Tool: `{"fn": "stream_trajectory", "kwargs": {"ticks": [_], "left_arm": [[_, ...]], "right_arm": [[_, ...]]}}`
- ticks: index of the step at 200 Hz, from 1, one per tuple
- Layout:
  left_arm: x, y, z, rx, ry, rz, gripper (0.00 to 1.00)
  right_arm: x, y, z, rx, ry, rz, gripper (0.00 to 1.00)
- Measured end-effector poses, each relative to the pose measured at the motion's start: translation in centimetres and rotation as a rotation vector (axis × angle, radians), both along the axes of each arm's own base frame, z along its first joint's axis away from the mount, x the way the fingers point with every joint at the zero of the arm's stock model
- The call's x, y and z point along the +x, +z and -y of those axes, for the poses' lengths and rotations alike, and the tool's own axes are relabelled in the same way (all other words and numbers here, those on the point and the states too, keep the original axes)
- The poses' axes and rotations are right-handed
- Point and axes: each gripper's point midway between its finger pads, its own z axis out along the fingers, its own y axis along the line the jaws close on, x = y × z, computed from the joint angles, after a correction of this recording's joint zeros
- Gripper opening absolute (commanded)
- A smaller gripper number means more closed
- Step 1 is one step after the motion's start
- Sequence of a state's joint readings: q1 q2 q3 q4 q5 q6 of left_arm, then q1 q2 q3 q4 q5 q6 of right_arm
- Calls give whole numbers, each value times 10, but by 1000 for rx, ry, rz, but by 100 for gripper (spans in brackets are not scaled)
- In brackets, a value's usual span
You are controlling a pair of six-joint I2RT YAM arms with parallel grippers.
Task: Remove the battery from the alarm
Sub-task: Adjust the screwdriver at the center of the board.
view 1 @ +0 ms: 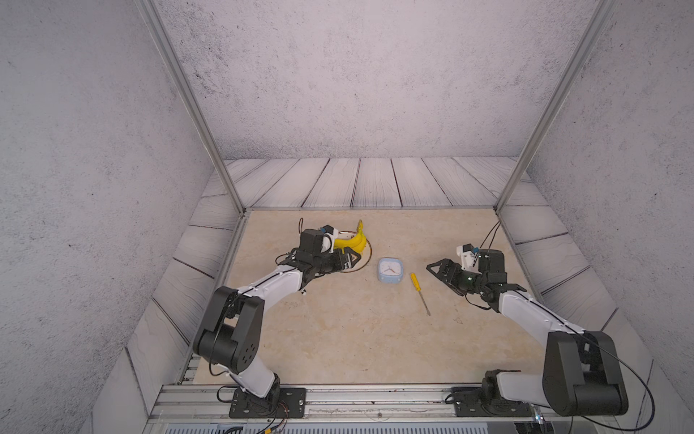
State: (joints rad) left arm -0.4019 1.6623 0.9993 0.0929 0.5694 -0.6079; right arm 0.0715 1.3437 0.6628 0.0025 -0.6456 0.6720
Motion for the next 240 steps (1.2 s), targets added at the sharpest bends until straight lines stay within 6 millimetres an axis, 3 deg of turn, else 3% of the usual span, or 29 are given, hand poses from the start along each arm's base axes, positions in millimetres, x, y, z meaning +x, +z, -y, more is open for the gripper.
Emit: {"fn": "stream_trajectory", "kwargs": {"ticks": [31, 77, 143, 240], "left_arm": [[2, -15, 31, 7, -71, -62, 77], [12, -40, 61, 42, -126, -135, 70], [8, -78, 81, 85, -181, -237, 58], [8, -91, 84, 86, -179, -270, 40]], "right_arm": [[-3, -17, -34, 15, 57, -95, 88], [15, -32, -70, 11, 57, -149, 86], [35, -62, -78, -6, -12, -208, 86], [55, -70, -91, 21, -3, -166, 86]]}}
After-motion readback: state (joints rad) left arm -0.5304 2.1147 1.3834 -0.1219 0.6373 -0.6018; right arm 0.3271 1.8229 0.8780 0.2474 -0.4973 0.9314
